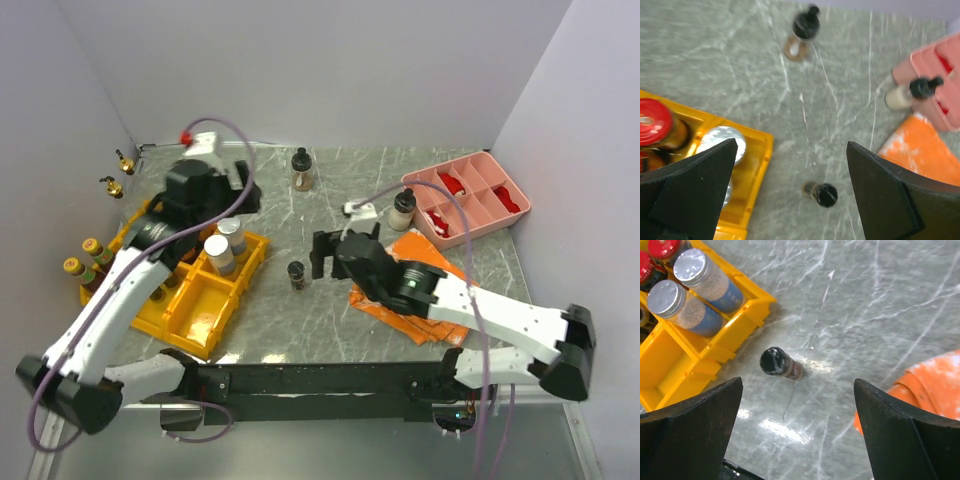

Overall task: Organize the condiment bottles
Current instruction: Place the bottle at the center of the board, then pick up the bottle from the center of the board.

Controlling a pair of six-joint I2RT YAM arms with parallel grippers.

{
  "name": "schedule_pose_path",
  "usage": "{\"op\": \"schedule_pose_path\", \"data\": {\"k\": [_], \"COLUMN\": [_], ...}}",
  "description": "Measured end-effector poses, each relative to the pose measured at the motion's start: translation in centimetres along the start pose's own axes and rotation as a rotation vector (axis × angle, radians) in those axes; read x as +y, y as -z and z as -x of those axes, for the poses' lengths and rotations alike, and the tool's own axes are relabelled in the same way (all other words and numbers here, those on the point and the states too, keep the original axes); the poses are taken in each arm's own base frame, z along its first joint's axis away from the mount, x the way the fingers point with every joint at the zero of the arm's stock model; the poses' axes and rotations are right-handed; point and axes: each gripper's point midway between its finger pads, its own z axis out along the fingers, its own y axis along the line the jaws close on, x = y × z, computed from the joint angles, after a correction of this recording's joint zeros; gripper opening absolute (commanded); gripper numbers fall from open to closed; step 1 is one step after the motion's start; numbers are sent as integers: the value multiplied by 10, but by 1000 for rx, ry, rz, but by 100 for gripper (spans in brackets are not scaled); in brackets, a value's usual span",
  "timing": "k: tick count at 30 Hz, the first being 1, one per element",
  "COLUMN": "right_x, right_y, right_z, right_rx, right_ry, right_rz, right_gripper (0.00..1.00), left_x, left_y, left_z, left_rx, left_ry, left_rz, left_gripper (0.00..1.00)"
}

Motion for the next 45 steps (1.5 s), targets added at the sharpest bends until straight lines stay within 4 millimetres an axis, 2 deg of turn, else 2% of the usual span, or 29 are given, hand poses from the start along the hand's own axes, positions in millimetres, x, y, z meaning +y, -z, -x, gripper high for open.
{"op": "schedule_pose_path", "data": {"k": [3,8,11,16,21,31,35,38,39,44,45], "right_x": [-17,-52,-65,-79,-85,-88,-88,-88,-89,-89,-89], "right_y": [16,36,46,62,69,71,72,72,73,73,73], "right_z": [-3,-32,-36,-34,-28,-28,-27,-26,-26,-27,-27], "right_rx": [-26,-19,-37,-94,-131,-134,-138,-141,-141,-142,-141], "right_ry": [-14,-6,-16,-51,-72,-72,-74,-77,-77,-78,-78], "right_rz": [1,-15,-13,2,2,-4,-4,-3,-3,-2,-2], "right_gripper": [100,100,100,100,100,100,100,100,100,100,100], "left_x": [-27,-54,-58,-62,-67,-60,-59,-61,-61,-61,-61], "left_y": [-15,-29,-26,-21,-26,-45,-47,-47,-47,-46,-45], "left_z": [-25,-106,-141,-179,-198,-233,-240,-242,-243,-242,-240], "left_rx": [98,316,397,474,510,588,603,605,606,604,606], "left_ry": [-59,-191,-237,-284,-299,-314,-309,-304,-306,-293,-294], "left_rz": [-10,21,35,39,40,102,114,115,115,130,134], "left_gripper": [96,99,97,86,75,73,64,44,34,13,1]}}
